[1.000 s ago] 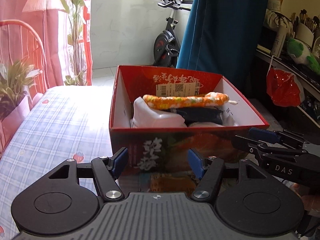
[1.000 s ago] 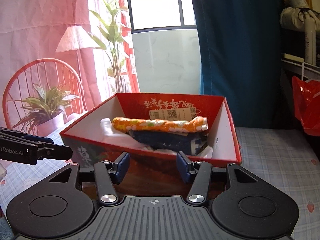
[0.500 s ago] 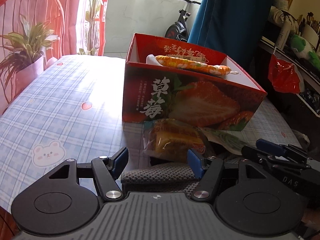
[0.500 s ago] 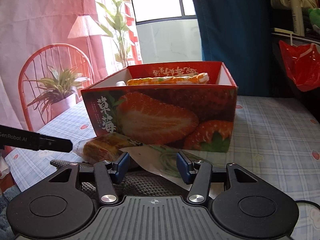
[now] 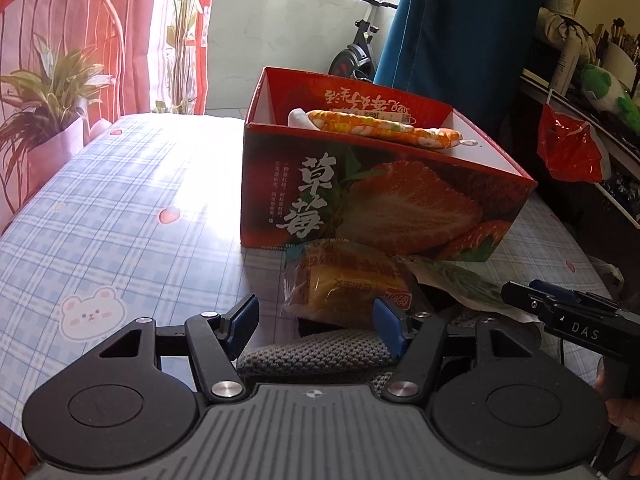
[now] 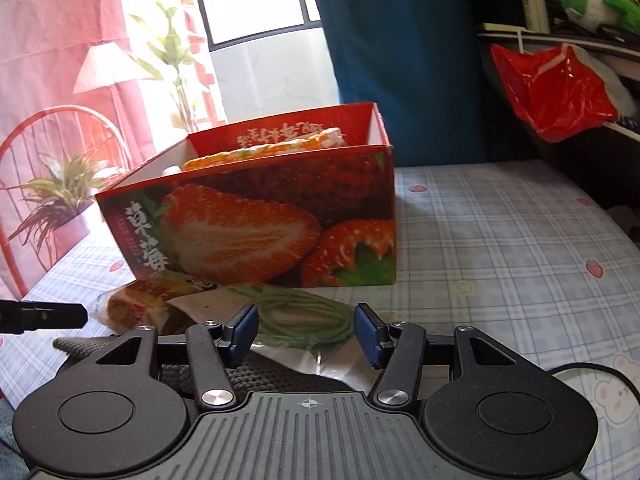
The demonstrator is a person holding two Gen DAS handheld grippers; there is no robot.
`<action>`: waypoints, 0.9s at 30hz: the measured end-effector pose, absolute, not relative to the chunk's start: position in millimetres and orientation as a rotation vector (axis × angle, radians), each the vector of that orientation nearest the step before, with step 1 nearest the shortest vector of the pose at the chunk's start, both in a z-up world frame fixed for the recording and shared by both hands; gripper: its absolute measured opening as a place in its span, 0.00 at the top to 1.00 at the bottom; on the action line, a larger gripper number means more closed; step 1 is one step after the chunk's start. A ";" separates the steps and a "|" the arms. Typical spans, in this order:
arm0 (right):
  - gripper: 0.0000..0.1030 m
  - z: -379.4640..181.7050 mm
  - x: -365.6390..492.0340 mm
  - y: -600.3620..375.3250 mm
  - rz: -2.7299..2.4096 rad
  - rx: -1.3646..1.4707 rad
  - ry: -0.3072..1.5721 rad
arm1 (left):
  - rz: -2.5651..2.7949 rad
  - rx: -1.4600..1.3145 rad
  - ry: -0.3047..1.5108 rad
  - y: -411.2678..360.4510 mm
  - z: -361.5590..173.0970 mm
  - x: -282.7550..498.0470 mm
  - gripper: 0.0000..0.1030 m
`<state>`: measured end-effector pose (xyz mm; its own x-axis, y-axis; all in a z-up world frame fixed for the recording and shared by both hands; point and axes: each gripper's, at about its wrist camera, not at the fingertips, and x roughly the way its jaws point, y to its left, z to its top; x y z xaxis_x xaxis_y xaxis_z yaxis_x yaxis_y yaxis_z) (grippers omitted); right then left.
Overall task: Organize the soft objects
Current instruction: 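Move both grippers down to the clear bag of green cables, then grasp the clear bag of green cables with both grippers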
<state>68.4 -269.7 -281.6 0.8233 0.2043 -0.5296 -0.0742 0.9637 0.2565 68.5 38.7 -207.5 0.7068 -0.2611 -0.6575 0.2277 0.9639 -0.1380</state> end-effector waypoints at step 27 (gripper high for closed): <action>0.42 -314.9 77.5 -273.8 0.191 0.236 0.680 | -0.455 0.001 1.014 -69.3 -234.5 188.3 0.56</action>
